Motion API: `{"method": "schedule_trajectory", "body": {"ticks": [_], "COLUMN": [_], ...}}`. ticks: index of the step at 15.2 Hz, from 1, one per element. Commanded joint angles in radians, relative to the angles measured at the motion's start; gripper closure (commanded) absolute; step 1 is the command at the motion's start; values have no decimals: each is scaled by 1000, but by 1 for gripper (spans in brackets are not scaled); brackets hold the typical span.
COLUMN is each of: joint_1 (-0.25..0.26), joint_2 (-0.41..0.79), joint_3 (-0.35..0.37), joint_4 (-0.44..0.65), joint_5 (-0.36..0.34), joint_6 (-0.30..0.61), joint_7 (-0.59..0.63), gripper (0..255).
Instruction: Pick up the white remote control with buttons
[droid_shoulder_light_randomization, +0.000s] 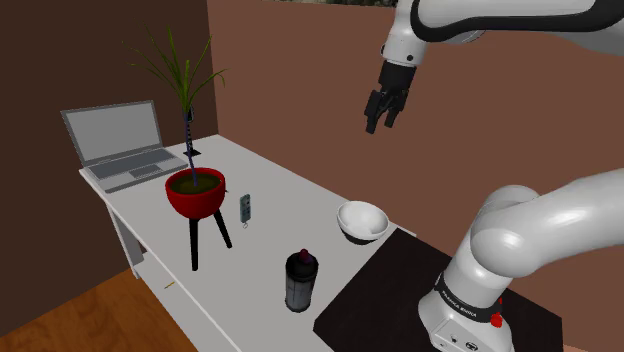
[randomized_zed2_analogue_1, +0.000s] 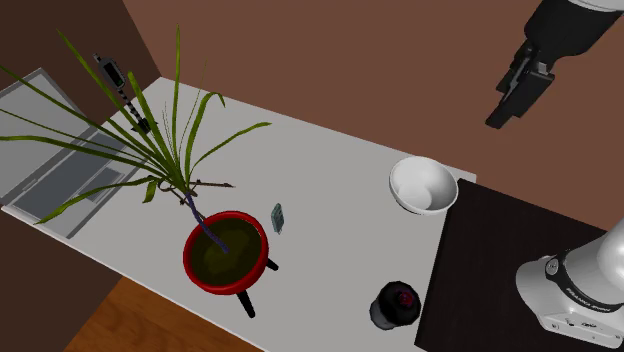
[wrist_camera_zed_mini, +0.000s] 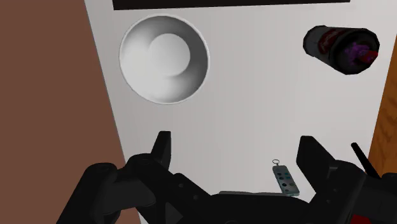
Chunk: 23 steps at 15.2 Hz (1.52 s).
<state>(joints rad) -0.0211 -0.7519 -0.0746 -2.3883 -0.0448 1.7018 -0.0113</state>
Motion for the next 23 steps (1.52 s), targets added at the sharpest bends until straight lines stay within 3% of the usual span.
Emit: {"method": "schedule_trajectory", "body": {"ticks": [1,12,23], "joint_1": [0,40,71], "joint_2": [0,345,757], "joint_3": [0,95,161], "joint_4": [0,40,244], "joint_5": [0,57,52], "joint_6": [0,281,464], "joint_7": [0,153,299], "gripper": [0,0,0]}}
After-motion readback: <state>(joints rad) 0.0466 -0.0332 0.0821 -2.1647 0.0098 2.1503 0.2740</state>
